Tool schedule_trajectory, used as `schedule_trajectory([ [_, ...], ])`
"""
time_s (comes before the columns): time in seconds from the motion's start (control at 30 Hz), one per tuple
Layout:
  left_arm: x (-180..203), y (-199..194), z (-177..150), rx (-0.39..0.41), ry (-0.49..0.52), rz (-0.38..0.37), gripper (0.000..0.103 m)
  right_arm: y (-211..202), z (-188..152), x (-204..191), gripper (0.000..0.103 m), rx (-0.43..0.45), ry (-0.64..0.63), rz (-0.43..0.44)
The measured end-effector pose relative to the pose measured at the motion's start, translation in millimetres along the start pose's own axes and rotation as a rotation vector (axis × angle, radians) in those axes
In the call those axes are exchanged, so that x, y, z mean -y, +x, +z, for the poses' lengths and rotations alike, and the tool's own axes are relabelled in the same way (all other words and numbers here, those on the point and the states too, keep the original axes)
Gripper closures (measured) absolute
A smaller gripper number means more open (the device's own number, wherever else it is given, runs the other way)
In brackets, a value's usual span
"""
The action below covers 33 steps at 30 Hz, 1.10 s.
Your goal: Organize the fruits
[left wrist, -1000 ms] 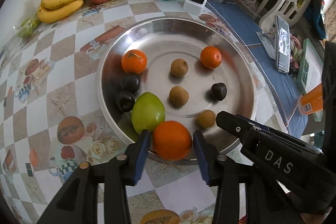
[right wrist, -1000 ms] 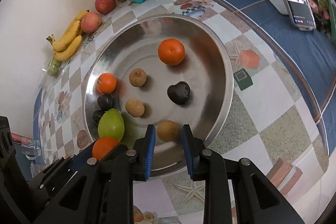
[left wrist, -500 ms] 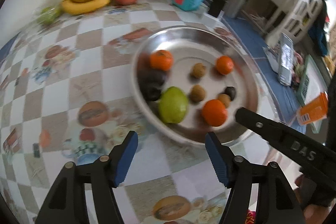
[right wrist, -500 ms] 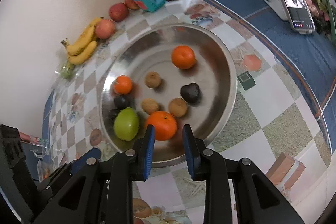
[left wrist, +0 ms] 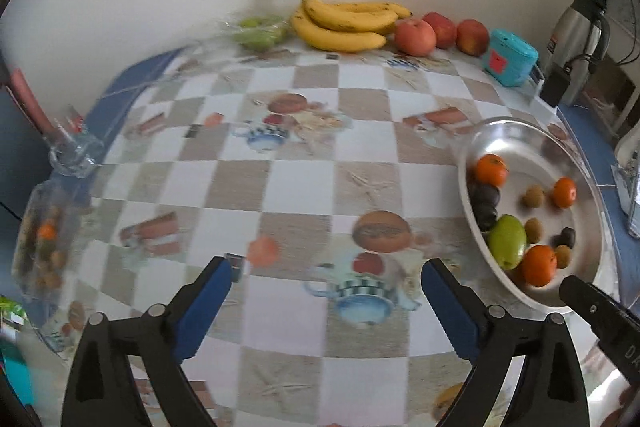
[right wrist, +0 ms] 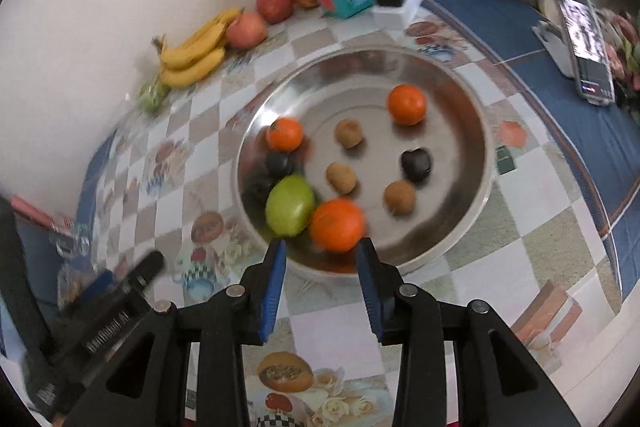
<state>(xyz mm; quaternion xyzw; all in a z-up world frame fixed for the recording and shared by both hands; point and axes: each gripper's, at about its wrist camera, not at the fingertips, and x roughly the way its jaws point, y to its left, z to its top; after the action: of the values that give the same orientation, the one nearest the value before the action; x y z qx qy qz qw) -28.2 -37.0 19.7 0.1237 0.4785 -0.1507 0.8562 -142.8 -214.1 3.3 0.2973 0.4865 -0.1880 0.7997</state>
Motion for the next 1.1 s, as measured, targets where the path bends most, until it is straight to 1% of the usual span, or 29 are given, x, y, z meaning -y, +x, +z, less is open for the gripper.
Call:
schedule_trajectory([
  [0.07,-8,-4,-1,0.007,-0.003,0.017,0.006,-4,-1,-7,0.038,0.028,-0.031,-0.032],
  [0.13,-10,-6,-2,0.013,0.001,0.04,0.006,-8,-1,-12,0.034,0.048,-0.059,-0.045],
  [0.23,-13,-10,-2,0.021,0.0,0.062,0.006,-7,-2,-15,0.032,0.044,-0.075,-0.057],
  [0.27,-13,-11,-2,0.023,0.0,0.071,0.006,-6,-2,-16,0.026,0.045,-0.075,-0.06],
  [0.33,-15,-12,-2,0.02,-0.003,0.086,0.006,-6,-1,-15,0.018,0.047,-0.075,-0.062],
  [0.47,-17,-11,-2,0.012,0.006,0.149,0.006,-6,-1,-16,0.018,0.046,-0.079,-0.067],
  [0.6,-23,-9,-2,-0.008,-0.008,0.149,0.006,-4,-1,-21,0.018,0.048,-0.104,-0.092],
  [0.73,-29,0,-3,-0.065,-0.017,0.176,0.006,1,-2,-28,0.018,0.044,-0.132,-0.101],
  [0.8,-33,6,-4,-0.1,-0.027,0.179,0.006,4,-2,-31,0.018,0.036,-0.144,-0.103],
  [0.9,-38,12,-5,-0.135,-0.046,0.16,0.006,12,-2,-32,0.018,0.01,-0.15,-0.119],
  [1.1,-41,13,-5,-0.143,-0.055,0.146,0.006,18,-3,-34,0.018,-0.006,-0.152,-0.12],
])
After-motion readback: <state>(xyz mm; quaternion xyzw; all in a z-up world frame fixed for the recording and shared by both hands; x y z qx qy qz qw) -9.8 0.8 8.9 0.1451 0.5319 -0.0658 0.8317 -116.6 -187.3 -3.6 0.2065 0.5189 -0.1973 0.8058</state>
